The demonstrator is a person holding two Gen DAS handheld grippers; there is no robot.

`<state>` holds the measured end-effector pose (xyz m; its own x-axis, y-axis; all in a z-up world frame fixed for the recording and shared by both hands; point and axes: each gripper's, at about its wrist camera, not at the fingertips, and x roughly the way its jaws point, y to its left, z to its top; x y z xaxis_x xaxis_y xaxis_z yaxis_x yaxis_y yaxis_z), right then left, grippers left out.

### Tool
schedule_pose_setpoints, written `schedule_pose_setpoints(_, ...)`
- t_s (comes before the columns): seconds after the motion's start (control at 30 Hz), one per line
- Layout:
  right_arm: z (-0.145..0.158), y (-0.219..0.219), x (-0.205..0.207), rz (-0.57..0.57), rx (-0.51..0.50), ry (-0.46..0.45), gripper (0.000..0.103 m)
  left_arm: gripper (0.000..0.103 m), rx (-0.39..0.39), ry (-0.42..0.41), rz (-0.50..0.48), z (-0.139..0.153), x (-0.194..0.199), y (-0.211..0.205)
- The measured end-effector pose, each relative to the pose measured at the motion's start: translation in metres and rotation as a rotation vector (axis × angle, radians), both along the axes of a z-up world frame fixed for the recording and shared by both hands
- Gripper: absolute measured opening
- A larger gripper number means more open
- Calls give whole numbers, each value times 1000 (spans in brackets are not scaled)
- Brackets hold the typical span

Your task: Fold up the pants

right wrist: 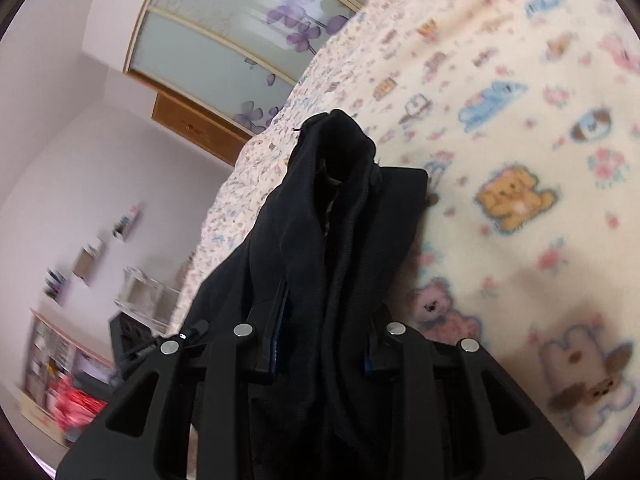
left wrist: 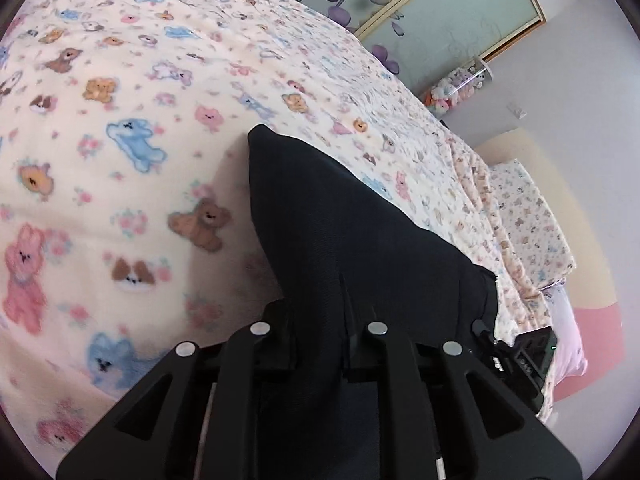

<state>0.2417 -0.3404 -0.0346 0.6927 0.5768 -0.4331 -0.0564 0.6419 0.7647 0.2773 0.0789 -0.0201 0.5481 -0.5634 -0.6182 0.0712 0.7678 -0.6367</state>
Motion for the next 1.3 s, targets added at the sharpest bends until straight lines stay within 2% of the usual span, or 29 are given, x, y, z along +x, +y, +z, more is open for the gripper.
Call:
schedule_pose_setpoints(0.03,1,2,-2,-4,-9,4,33,20,11,1,3,0,0,0)
schedule_pose_setpoints(0.1,4,1,-5,-29,-42,23,43,34,22,18,26,1,-2,2)
schedule_pose_setpoints(0.17,14,1,-14,-70,-103,24,59,61,46,23,101,5,-8,14)
schedule_pose_setpoints(0.23,26,-6,-27,-143,-172,-1,64,71,113,-6,196,12,-20,31)
schedule_pose_setpoints(0.33,56,-13,-52,-290,-261,-123,64,78,248,-82,353,31,-41,50)
schedule_pose_setpoints(0.4,74,3,-59,-243,-282,-207,64,80,313,-149,389,46,-52,44)
schedule_pose_setpoints(0.5,96,46,-55,-88,-324,-288,64,84,444,-263,308,67,-60,1)
schedule_pose_setpoints(0.6,99,80,-51,11,-337,-302,64,87,562,-328,198,74,-63,-48)
schedule_pose_setpoints(0.73,88,89,-43,22,-304,-252,64,88,706,-395,93,69,-63,-104)
schedule_pose_setpoints(0.83,75,77,-45,-1,-272,-203,64,89,729,-375,63,59,-55,-121)
schedule_pose_setpoints(0.93,55,60,-34,-38,-235,-105,71,90,704,-302,62,42,-41,-119)
schedule_pose_setpoints(1.0,40,51,-28,-35,-197,-60,71,91,695,-245,62,29,-35,-115)
schedule_pose_setpoints(1.1,30,50,-27,-22,-211,-59,70,92,688,-209,39,8,-30,-113)
schedule_pose_setpoints(1.2,26,54,-26,-11,-241,-68,70,95,669,-197,45,2,-28,-110)
schedule_pose_setpoints(1.3,22,51,-24,-13,-199,-63,70,97,646,-182,47,-2,-24,-107)
